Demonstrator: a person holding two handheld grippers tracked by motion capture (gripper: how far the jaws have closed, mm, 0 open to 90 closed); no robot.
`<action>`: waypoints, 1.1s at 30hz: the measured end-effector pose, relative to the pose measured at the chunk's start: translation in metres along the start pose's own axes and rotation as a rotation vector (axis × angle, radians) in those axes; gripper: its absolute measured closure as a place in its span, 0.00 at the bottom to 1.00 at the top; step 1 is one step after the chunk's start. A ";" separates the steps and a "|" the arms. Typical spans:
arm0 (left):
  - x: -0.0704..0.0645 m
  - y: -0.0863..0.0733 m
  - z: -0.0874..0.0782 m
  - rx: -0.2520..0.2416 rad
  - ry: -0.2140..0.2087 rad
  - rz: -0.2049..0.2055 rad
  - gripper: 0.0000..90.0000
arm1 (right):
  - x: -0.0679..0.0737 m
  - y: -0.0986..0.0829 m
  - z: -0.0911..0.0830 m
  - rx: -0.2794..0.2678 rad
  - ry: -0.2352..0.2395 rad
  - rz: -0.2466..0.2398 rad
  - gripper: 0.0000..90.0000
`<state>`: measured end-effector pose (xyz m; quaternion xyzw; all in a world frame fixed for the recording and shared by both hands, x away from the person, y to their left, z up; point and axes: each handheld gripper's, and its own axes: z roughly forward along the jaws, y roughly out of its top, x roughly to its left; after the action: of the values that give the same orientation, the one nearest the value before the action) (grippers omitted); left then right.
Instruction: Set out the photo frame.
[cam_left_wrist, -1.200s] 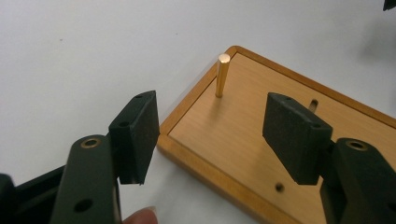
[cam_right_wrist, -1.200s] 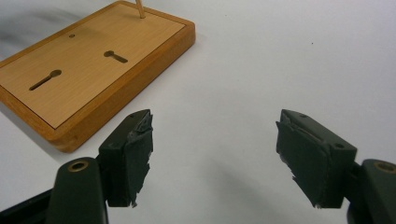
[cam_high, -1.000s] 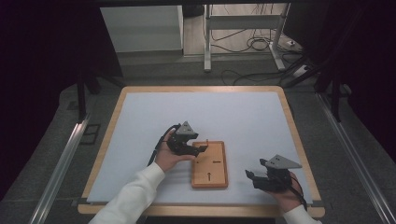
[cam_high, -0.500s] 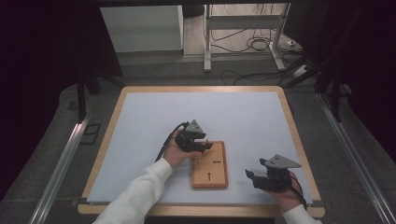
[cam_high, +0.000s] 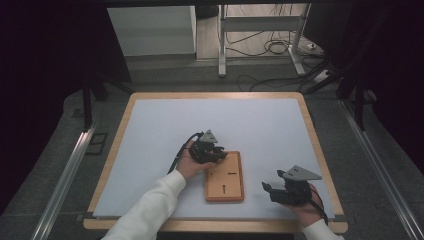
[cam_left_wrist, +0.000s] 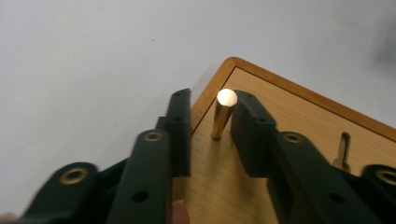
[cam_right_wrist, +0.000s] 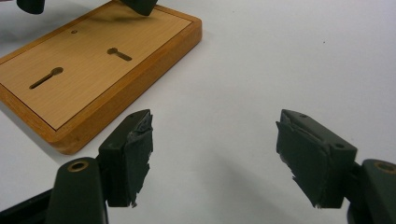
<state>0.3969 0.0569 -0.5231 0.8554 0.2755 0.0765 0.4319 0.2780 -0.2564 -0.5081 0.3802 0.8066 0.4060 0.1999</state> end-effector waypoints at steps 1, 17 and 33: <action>0.000 0.000 0.000 0.001 -0.005 0.000 0.82 | 0.000 0.000 0.000 0.000 0.000 -0.001 0.30; 0.000 0.002 0.002 0.000 -0.025 0.009 0.93 | 0.006 0.003 0.000 -0.019 0.013 -0.025 0.30; 0.012 0.001 0.001 0.013 -0.111 -0.051 0.91 | 0.020 0.005 -0.001 -0.021 -0.020 -0.092 0.23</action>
<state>0.4077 0.0618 -0.5242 0.8539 0.2735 0.0160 0.4426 0.2673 -0.2398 -0.5035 0.3445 0.8169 0.4012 0.2303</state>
